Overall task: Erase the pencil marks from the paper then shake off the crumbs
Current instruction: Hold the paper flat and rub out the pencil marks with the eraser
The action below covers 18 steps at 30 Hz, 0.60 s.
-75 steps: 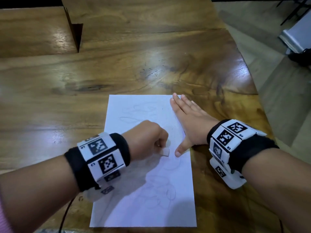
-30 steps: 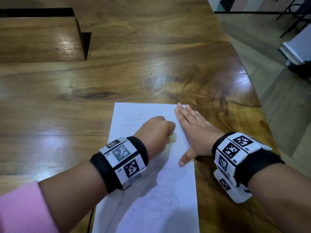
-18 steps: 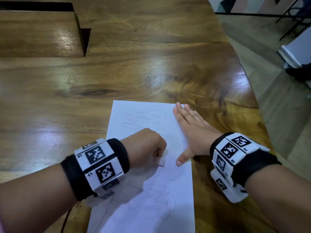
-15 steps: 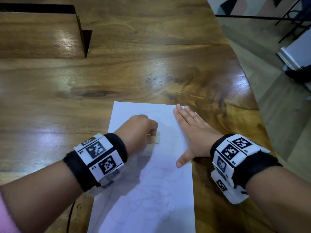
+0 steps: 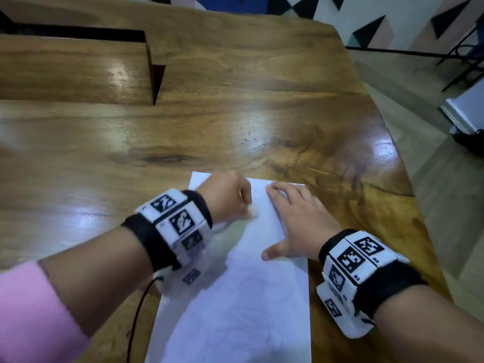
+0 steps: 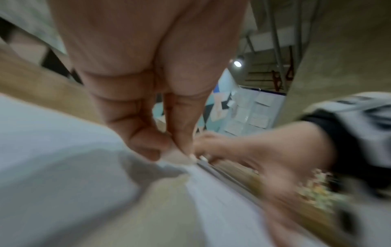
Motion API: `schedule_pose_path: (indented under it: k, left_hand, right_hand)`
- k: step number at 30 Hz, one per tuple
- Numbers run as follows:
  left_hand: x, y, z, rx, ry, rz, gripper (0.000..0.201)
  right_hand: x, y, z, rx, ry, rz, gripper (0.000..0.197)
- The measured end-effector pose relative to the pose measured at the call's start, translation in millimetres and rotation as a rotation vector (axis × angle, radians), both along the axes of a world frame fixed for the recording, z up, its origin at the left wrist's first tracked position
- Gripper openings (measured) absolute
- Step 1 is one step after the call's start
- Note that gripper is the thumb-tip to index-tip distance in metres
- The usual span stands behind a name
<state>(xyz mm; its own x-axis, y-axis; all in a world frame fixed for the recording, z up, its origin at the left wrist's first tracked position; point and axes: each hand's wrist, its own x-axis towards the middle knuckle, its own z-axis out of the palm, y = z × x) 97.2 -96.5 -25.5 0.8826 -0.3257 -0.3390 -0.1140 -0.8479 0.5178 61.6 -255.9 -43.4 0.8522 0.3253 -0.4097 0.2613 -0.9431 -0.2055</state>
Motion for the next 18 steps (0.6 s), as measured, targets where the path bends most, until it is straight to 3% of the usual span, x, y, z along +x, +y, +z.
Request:
schedule_pose_path:
  k: [2,6,11,15,18]
  left_hand:
    - [21.3,-4.5,3.5,-0.028,-0.068,0.069,0.015]
    - [33.5,-16.7,-1.5,-0.008,-0.144,0.047,0.012]
    - [21.5,-6.5,-6.9,0.040,0.030,-0.126,0.013]
    - [33.9,-11.7,-6.5,-0.016,-0.184,0.055,0.007]
    - [30.8,-7.9,-6.1,0.024,-0.001,-0.096,0.010]
  right_hand:
    - [0.0,0.7,0.3,-0.011,0.011,-0.002,0.125]
    - [0.8,1.4,-0.5,-0.034,0.005,0.001,0.126]
    - [2.0,3.2,-0.1,-0.035,0.023,-0.006,0.126]
    - [1.8,5.6,0.0,-0.025,0.015,-0.020,0.124]
    - [1.0,6.2,0.8,-0.019,0.021,-0.024,0.121]
